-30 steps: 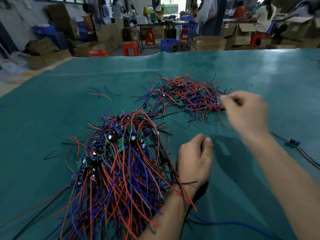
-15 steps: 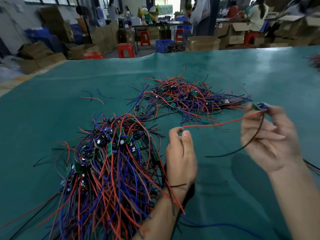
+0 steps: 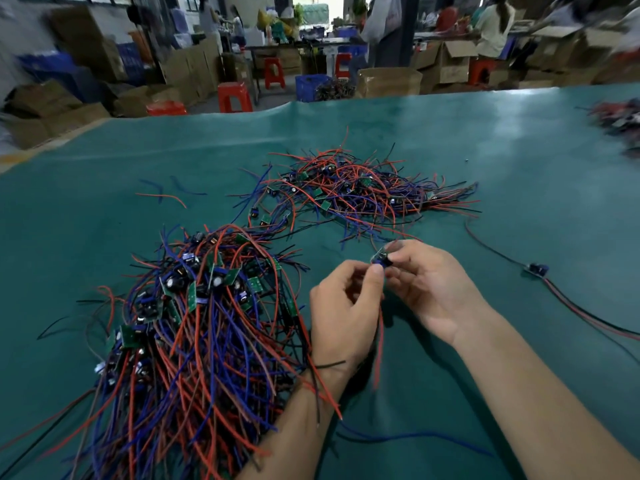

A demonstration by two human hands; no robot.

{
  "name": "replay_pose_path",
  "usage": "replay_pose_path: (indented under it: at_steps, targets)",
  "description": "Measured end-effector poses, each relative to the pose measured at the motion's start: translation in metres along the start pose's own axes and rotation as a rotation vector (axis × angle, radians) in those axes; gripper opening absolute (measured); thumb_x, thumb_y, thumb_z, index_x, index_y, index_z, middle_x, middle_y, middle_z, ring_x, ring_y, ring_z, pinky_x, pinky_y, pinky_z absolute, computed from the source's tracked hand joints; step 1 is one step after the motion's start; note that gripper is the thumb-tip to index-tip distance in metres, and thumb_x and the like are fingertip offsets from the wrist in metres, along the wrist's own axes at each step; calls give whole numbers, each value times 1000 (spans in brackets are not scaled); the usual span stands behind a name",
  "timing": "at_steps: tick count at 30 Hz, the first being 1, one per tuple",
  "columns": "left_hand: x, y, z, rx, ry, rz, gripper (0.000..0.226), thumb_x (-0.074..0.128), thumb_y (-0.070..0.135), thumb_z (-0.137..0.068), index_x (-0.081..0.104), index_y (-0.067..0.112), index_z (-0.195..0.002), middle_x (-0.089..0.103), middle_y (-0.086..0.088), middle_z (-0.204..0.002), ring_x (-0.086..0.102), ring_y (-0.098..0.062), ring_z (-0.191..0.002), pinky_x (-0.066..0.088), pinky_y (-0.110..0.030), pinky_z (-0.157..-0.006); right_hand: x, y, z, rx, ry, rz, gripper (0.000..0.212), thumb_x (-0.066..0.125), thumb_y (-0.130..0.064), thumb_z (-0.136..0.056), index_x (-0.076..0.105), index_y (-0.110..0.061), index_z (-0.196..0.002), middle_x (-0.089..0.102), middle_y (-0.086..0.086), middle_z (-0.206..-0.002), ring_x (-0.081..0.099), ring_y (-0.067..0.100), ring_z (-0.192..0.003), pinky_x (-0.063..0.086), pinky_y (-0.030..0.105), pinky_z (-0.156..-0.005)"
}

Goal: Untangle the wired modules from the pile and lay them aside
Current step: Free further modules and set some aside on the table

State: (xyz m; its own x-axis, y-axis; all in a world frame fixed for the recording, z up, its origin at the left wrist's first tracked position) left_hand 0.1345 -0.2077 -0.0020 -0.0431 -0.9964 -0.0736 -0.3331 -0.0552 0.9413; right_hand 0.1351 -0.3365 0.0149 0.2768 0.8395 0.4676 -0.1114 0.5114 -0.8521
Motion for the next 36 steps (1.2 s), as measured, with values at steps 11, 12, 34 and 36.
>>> replay_pose_path:
  at_steps: [11, 12, 34, 36]
  targets:
    - [0, -5, -2, 31, -28, -142, 13, 65, 10, -94, 72, 11, -84, 65, -2, -62, 57, -23, -58, 48, -36, -59, -11, -11, 1, -69, -269, 270, 15, 72, -4, -72, 81, -11, -82, 72, 7, -86, 60, 13, -63, 50, 22, -57]
    - [1, -6, -2, 41, -44, -148, 13, 65, 10, -94, 72, 11, -84, 63, 1, -60, 54, -18, -57, 47, -35, -59, -14, -12, 1, -70, -287, 286, 15, 75, -6, -69, 81, -12, -82, 71, 7, -86, 59, 13, -64, 50, 22, -58]
    - [6, -6, 1, 77, -146, -287, 13, 61, 24, -94, 69, 18, -85, 54, 9, -59, 44, -4, -55, 38, -28, -57, -84, -48, -1, -804, 883, 263, 12, 77, -35, -80, 77, -25, -87, 73, 3, -80, 58, 19, -56, 49, 42, -59]
    - [2, -7, -2, 33, -65, -245, 14, 59, 17, -97, 64, 15, -84, 52, 7, -57, 44, -8, -53, 40, -30, -55, -90, -49, 1, -747, 973, 213, 7, 71, -32, -83, 71, -25, -83, 74, 7, -82, 60, 19, -60, 50, 40, -58]
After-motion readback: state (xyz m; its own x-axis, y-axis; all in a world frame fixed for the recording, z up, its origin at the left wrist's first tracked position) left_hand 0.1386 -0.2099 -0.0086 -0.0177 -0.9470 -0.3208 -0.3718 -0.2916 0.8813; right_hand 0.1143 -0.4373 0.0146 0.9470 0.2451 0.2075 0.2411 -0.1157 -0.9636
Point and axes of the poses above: each hand's wrist, its own z-axis away from the middle knuckle, its own x-axis out of the palm, y = z × x, the point moved 3 cm from there along -z, towards the middle knuckle
